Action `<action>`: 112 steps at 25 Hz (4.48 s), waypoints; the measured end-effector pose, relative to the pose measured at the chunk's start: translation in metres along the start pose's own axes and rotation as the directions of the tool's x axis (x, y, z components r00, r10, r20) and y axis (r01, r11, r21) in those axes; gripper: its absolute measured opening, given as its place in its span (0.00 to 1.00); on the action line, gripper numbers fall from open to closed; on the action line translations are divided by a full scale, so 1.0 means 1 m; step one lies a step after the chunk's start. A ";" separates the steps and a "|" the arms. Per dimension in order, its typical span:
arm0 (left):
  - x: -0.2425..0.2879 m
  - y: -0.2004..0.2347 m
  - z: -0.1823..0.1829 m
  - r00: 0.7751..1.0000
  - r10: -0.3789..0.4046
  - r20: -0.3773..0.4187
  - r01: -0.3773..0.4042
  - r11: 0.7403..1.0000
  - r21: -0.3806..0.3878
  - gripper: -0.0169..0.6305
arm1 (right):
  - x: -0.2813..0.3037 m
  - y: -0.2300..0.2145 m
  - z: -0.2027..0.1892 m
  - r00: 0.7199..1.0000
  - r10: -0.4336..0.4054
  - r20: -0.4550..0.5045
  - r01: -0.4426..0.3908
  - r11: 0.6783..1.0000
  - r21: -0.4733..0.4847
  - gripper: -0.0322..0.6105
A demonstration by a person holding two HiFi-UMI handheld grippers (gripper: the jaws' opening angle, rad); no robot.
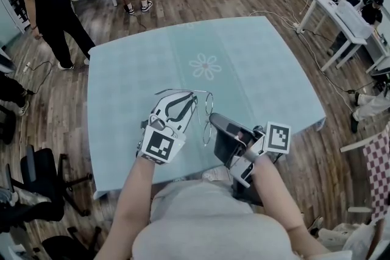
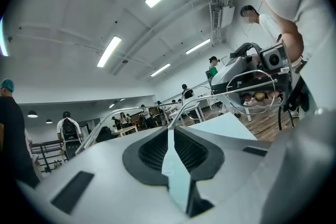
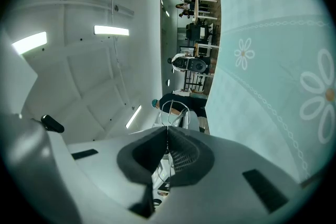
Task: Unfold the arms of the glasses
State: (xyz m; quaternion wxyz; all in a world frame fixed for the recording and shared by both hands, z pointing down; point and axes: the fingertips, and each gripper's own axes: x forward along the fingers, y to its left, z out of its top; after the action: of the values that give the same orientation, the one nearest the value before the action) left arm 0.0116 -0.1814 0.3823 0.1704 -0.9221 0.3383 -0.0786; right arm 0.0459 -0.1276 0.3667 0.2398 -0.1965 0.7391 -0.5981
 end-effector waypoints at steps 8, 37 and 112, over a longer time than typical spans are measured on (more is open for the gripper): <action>-0.012 0.008 -0.005 0.999 0.043 -0.013 -0.043 0.999 -0.022 0.09 | -0.003 -0.001 0.006 1.000 -0.011 0.009 0.011 1.000 -0.004 0.07; -0.063 0.025 -0.012 0.985 0.168 -0.046 -0.170 0.984 -0.046 0.09 | -0.002 -0.007 0.019 0.997 -0.041 0.064 0.042 0.999 -0.015 0.07; -0.122 0.009 -0.003 0.964 0.258 -0.062 -0.264 0.914 -0.306 0.30 | -0.009 -0.015 0.036 0.978 -0.084 0.191 0.093 0.995 -0.038 0.07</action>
State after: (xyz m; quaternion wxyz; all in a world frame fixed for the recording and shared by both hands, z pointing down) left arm -0.0872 -0.1092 0.3787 0.0282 -0.8831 0.4682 -0.0100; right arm 0.0741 -0.1543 0.3760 0.2772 -0.2907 0.7172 -0.5694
